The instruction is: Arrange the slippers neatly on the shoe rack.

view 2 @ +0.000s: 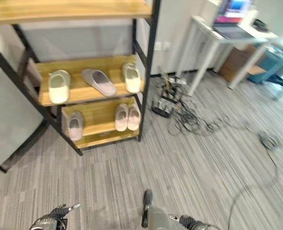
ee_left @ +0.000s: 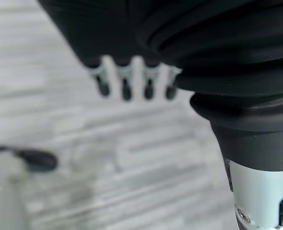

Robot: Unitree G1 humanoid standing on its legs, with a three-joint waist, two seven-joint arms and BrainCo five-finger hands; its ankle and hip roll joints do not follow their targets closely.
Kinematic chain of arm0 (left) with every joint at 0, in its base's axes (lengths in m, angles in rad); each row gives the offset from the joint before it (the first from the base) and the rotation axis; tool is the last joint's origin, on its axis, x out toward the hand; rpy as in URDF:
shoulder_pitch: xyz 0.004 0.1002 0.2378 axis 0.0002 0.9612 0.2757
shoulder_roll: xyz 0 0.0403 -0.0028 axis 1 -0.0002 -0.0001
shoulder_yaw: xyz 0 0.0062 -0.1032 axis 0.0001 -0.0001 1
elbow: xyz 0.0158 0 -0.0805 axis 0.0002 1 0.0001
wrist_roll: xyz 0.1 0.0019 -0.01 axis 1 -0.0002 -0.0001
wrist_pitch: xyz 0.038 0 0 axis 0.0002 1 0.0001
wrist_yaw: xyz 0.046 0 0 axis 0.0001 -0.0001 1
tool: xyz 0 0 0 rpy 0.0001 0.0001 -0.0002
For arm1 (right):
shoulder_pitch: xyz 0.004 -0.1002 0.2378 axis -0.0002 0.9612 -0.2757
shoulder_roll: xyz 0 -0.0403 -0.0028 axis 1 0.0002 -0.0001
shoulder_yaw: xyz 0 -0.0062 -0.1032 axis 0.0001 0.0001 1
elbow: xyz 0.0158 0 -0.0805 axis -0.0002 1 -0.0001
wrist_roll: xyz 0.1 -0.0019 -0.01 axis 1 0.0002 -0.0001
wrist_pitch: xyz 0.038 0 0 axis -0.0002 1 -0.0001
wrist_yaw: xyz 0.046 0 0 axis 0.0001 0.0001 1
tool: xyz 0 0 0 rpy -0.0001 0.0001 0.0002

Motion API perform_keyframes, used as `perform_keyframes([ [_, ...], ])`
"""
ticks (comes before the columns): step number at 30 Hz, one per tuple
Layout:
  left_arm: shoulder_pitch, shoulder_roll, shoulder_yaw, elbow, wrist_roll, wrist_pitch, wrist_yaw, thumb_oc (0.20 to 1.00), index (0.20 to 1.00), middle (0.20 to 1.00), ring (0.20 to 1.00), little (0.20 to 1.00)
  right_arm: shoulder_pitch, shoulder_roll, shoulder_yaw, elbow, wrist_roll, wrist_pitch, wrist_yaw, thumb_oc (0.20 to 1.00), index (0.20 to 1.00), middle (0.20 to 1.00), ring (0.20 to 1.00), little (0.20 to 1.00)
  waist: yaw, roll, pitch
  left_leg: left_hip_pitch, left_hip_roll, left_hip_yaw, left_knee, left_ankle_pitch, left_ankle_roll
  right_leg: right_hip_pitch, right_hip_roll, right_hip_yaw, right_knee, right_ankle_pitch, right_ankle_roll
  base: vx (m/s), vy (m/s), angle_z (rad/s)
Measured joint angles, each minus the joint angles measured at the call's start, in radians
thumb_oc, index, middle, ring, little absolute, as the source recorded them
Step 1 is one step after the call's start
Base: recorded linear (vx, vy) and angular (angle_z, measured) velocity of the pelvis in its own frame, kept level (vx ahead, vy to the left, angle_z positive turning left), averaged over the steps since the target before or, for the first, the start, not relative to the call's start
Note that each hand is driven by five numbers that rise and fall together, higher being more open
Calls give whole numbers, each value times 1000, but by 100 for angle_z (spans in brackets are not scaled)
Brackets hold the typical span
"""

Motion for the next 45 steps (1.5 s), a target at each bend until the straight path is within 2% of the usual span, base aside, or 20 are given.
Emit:
perform_keyframes([
  [1, 23, -8, 12, 7, 0, 3, 0, 1000, 1000, 1000, 1000, 1000, -17, -17, 27, -16, -17, -3, -5, 1000, 1000, 1000, 1000, 1000, 6, 0, -3, -79, -25, 11, 152, -3, -4, 45, 10, -14, -49, 1, 0, 99, -281, 43],
  [3, 37, -3, 24, 9, -1, 6, 3, 1000, 1000, 1000, 1000, 1000, -56, -26, 67, -38, -42, 1, -10, 1000, 1000, 1000, 1000, 1000, 31, -32, 2, -228, -59, 73, 360, 0, 6, 102, 12, -44, -107, -6, -56, 127, -306, 56],
  [4, 19, 0, 25, 13, -2, 8, 7, 1000, 1000, 1000, 1000, 1000, -71, -30, 100, -47, -62, 1, -10, 1000, 1000, 1000, 1000, 1000, 33, -38, 6, -330, -30, 141, 510, 14, 16, 118, 15, -75, -116, -18, -72, 286, -215, 69],
  [5, 30, 11, 37, -1, -5, 10, 7, 1000, 1000, 1000, 1000, 1000, -134, 1, 149, -55, -95, 1, -10, 1000, 1000, 1000, 1000, 1000, 54, -79, 25, -410, 75, 332, 554, 17, 36, 187, 31, -86, -157, -42, -69, 353, -106, 41],
  [7, 39, 10, 47, -2, -23, 14, 7, 1000, 1000, 1000, 1000, 1000, -197, 23, 170, -69, -102, -1, -10, 1000, 1000, 1000, 1000, 1000, 74, -102, 23, -422, 82, 414, 362, 18, 40, 237, 25, -101, -178, -81, -46, 391, 52, 11],
  [8, 40, 8, 46, -2, -23, 14, 8, 1000, 1000, 1000, 1000, 1000, -240, 30, 176, -71, -114, 0, -12, 1000, 1000, 1000, 1000, 1000, 84, -109, 12, -419, 28, 392, 79, 31, 36, 254, 20, -116, -178, -113, -24, 415, 112, 21],
  [10, 32, -3, 43, -1, -23, 13, 8, 1000, 1000, 1000, 1000, 1000, -268, 36, 178, -64, -133, 0, -13, 1000, 1000, 1000, 1000, 1000, 99, -74, 8, -412, 25, 375, -201, 129, 24, 276, 23, -213, -159, -167, 3, 414, 104, 20],
  [11, 8, -15, 43, 0, -23, 15, 10, 1000, 1000, 1000, 1000, 1000, -282, 38, 179, -70, -135, -4, -15, 1000, 1000, 1000, 1000, 1000, 111, -29, 18, -415, 58, 347, -372, 240, -10, 323, 65, -219, -182, -152, -14, 319, 117, -5],
  [14, 51, -20, 65, -36, -26, 24, 11, 1000, 1000, 1000, 1000, 1000, -107, -36, 193, -313, -169, -67, -10, 1000, 1000, 1000, 1000, 1000, 128, -15, 24, -445, 48, 302, -371, 334, 20, 378, 53, -166, -173, -180, 20, 200, 250, -42],
  [16, 109, -47, 102, -35, -43, 13, 17, 1000, 1000, 1000, 1000, 1000, -12, -37, 191, -302, -231, -95, -24, 1000, 1000, 1000, 1000, 1000, 111, 1, 12, -393, 47, 310, -372, 372, 53, 404, 30, -106, -152, -188, 40, 136, 271, -104],
  [17, 109, -53, 118, 10, -46, 14, 33, 1000, 1000, 1000, 1000, 1000, 28, 1, 203, -191, -287, -79, -41, 1000, 1000, 1000, 1000, 1000, 73, -15, 14, -357, 25, 339, -366, 400, 108, 424, -3, -80, -123, -204, 57, 123, 225, -100],
  [20, 25, -53, 111, 17, -66, 5, 49, 1000, 1000, 1000, 1000, 1000, 93, 28, 214, -98, -347, -39, -39, 1000, 1000, 1000, 1000, 1000, 15, -29, 15, -339, -14, 381, -354, 332, 163, 366, -55, -87, -22, -158, 65, 235, 383, -54],
  [23, -63, -66, 53, -4, -80, -8, 49, 1000, 1000, 1000, 1000, 1000, 82, 29, 207, -77, -358, -31, -42, 1000, 1000, 1000, 1000, 1000, 7, 18, 22, -260, -40, 409, -335, 237, 198, 276, -146, -103, 299, -179, 99, 185, 254, -19],
  [26, -84, -41, 12, -11, -80, -11, 50, 1000, 1000, 1000, 1000, 1000, 58, 50, 225, -96, -365, -42, -43, 1000, 1000, 1000, 1000, 1000, 8, 14, 8, -216, -90, 412, -323, 185, 236, 192, -226, -102, 468, -173, 108, 132, 101, 5],
  [29, -74, -19, -3, -31, -79, -8, 50, 1000, 1000, 1000, 1000, 1000, 48, 62, 235, -154, -362, -57, -44, 1000, 1000, 1000, 1000, 1000, 2, 36, 9, -179, -100, 401, -329, 169, 251, 136, -219, -114, 316, -185, 104, 141, 5, 14],
  [32, -61, -18, -5, -33, -78, -9, 52, 1000, 1000, 1000, 1000, 1000, 35, 59, 240, -161, -361, -60, -45, 1000, 1000, 1000, 1000, 1000, -19, 48, 17, -158, -101, 383, -336, 165, 254, 116, -208, -131, 109, -126, 134, 80, -73, 30],
  [34, -47, -14, -17, -46, -74, -13, 52, 1000, 1000, 1000, 1000, 1000, 29, 62, 237, -161, -354, -61, -47, 1000, 1000, 1000, 1000, 1000, -37, 30, 22, -145, -106, 348, -323, 161, 246, 113, -169, -65, 1, -38, 132, 42, -78, 71],
  [36, -28, -12, -21, -65, -58, -19, 51, 1000, 1000, 1000, 1000, 1000, 41, 78, 237, -142, -353, -61, -48, 1000, 1000, 1000, 1000, 1000, -34, -6, 14, -119, -117, 349, -325, 138, 214, 115, -158, -64, -5, 39, 126, 54, -94, 35],
  [40, 46, -41, -22, -79, -37, -12, 47, 1000, 1000, 1000, 1000, 1000, 57, 80, 239, -151, -350, -65, -48, 1000, 1000, 1000, 1000, 1000, -19, -20, 8, -113, -77, 357, -310, 109, 169, 199, -112, -43, -158, 16, 107, 6, -150, -13],
  [45, 60, -55, -22, -94, -37, -16, 46, 1000, 1000, 1000, 1000, 1000, 67, 56, 242, -186, -338, -65, -50, 1000, 1000, 1000, 1000, 1000, -17, 13, 16, -176, -8, 322, -218, 70, 124, 209, -47, -68, -178, -13, 57, -84, -174, 13],
])
